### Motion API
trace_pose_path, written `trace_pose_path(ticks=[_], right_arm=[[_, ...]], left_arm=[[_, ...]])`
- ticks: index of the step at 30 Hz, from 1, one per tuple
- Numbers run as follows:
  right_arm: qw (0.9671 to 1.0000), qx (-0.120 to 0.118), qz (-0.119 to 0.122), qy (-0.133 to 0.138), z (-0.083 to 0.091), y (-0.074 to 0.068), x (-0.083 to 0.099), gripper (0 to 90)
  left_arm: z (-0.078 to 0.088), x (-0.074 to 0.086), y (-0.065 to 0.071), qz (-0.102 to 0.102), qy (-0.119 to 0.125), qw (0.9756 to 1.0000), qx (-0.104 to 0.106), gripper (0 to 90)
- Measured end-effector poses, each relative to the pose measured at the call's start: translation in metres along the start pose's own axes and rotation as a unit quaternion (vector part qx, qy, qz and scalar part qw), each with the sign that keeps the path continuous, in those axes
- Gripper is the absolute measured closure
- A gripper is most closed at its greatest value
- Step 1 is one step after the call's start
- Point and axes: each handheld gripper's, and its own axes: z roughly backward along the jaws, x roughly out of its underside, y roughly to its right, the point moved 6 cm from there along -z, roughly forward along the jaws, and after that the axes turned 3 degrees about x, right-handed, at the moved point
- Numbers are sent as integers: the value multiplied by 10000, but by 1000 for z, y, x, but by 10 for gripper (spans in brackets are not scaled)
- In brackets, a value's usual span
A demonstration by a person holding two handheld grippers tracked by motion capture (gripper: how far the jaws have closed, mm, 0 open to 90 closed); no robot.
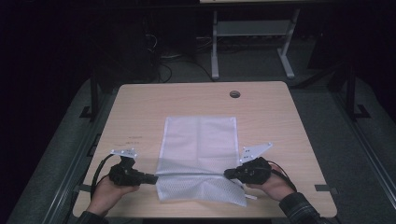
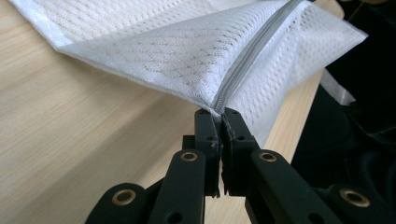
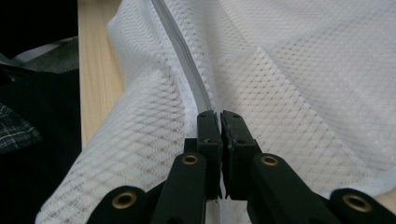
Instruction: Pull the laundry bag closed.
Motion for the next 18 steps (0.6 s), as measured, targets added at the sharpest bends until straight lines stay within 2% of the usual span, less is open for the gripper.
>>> trace_pose_path(ticks=[18], right_arm=[[9999, 75, -136, -20, 16, 8, 14, 868]], left_arm=[[0, 2, -2, 38, -62, 10000, -26, 864]])
